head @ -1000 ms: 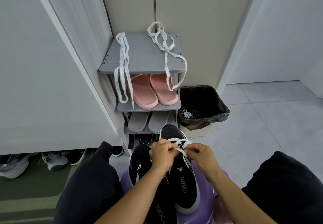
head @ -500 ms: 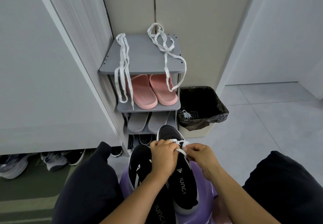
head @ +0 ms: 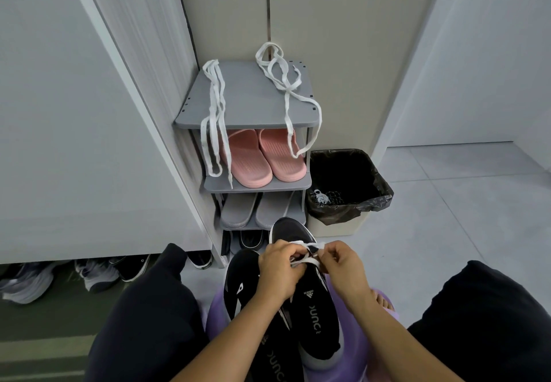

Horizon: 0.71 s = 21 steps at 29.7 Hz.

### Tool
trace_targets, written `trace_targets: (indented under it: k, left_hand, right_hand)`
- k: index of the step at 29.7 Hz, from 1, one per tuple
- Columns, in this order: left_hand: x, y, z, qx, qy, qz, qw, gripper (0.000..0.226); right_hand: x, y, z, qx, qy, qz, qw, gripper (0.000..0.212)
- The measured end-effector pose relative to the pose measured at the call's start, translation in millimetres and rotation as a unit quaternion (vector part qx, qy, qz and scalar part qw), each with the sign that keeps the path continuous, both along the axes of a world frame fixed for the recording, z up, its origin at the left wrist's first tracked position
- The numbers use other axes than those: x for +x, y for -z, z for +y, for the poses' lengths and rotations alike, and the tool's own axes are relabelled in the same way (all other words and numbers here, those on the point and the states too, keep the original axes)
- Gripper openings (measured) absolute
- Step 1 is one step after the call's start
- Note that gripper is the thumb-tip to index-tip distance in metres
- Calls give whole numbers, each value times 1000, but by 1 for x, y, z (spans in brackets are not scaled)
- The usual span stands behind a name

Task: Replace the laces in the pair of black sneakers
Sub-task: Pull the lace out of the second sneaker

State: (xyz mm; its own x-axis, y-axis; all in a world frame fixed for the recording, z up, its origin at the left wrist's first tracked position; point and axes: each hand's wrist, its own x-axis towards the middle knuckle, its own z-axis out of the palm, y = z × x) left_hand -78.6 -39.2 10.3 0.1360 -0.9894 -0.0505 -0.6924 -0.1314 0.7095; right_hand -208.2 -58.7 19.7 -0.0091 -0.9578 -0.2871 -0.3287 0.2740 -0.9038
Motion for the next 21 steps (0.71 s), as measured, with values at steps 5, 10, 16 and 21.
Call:
trace_targets:
  k: [5,10,16,21]
  left_hand:
    - [4,-1,3,4,-5,51,999,25]
    - [12,-11,7,24,-31,136,990,25]
    - [35,-16,15,107,-106,149,977,19]
    - [25,-10,19,63,-83,113,988,27]
  right_hand:
    - [0,-15,-7,4,57,-97,994,14]
    - [-3,-10,-4,3,-26,-5,1000,16]
    - [0,-14,-2,-14,-97,41,994,36]
    - [8,-6,10,-27,-129,102,986,29]
